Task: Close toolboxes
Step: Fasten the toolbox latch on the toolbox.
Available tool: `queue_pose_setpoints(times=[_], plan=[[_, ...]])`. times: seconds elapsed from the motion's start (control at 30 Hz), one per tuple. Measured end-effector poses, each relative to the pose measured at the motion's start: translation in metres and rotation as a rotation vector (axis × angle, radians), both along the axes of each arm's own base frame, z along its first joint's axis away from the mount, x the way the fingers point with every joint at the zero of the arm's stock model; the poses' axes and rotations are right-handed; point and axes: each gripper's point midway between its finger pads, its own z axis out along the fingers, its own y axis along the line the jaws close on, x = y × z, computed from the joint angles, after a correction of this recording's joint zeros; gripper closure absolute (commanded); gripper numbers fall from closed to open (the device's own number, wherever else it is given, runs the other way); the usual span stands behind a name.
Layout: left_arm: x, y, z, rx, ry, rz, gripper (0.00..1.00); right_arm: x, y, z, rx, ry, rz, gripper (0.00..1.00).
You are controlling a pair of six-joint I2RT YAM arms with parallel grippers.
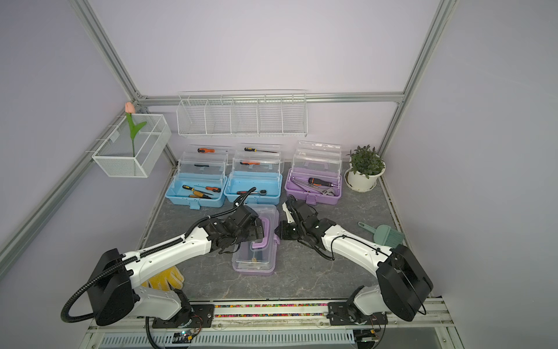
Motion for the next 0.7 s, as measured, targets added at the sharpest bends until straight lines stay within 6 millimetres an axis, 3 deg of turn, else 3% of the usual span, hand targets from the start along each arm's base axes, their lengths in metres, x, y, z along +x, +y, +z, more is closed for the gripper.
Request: queue_pose_setpoints(times=[0.1, 0.2, 0.5, 0.7], plan=[[0.000, 0.000, 0.000, 0.000, 0.000, 0.000, 0.00, 0.000, 0.000, -0.001, -0.012, 0.000, -0.002, 0.79], [0.000, 0.000, 0.000, 0.003, -0.002, -0.001, 0.00, -0.013, 0.001, -0.024, -0.059, 0.067, 0.021, 0.77], [0.000, 0.002, 0.001, 0.008, -0.007, 0.004, 0.00, -0.015, 0.002, -0.022, -0.059, 0.064, 0.029, 0.79], [0.000, 0.002, 0.001, 0.010, -0.008, 0.005, 0.00, -0.021, -0.008, -0.021, -0.070, 0.090, 0.050, 0.72]])
